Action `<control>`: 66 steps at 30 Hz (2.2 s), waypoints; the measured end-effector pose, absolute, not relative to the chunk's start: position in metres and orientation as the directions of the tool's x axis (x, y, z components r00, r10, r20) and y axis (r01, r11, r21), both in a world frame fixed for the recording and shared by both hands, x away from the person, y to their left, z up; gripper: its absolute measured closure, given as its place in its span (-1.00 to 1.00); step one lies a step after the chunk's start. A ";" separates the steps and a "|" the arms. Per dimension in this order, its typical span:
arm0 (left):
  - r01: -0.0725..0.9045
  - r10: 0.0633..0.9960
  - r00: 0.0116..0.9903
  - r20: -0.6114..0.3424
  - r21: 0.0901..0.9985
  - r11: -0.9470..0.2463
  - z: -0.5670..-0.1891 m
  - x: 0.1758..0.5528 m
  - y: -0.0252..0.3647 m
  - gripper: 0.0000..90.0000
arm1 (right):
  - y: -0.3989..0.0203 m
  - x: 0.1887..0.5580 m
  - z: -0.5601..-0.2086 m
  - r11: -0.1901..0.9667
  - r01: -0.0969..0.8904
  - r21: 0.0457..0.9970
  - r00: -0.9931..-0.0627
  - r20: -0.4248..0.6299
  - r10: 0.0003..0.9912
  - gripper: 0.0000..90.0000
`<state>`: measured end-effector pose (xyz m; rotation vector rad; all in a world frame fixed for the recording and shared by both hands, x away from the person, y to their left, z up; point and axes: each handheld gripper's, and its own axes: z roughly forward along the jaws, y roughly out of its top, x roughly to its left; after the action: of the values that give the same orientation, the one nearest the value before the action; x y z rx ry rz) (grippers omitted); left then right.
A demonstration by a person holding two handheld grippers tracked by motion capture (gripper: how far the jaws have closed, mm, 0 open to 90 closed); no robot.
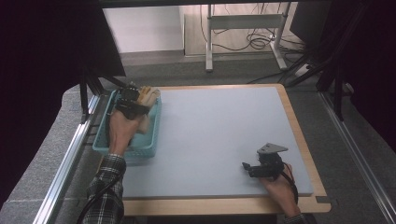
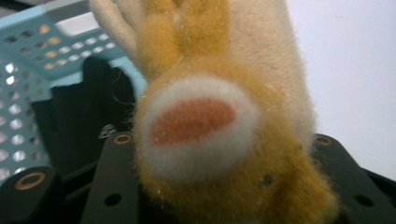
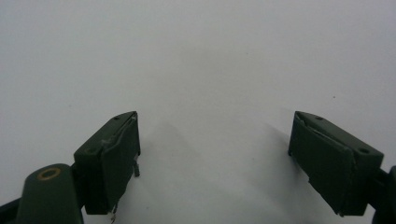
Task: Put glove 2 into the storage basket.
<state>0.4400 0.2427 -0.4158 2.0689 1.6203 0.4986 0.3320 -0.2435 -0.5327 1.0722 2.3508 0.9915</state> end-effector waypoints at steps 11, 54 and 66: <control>0.868 0.983 0.182 0.012 0.467 -0.167 -0.457 0.465 0.255 0.13 | -0.244 0.332 -0.533 0.462 0.504 0.730 -0.641 -0.042 0.766 -0.64; 0.820 0.975 0.217 -0.052 0.552 -0.153 -0.448 0.461 0.281 0.58 | -0.244 0.332 -0.533 0.462 0.504 0.730 -0.641 -0.042 0.766 -0.64; 0.859 0.983 0.176 -0.048 0.495 -0.129 -0.473 0.465 0.292 1.00 | -0.244 0.332 -0.533 0.462 0.504 0.730 -0.641 -0.042 0.766 -0.64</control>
<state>0.4649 0.2921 -0.4735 2.0473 1.7364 0.4082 0.3319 -0.2435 -0.5327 1.0721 2.3502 0.9926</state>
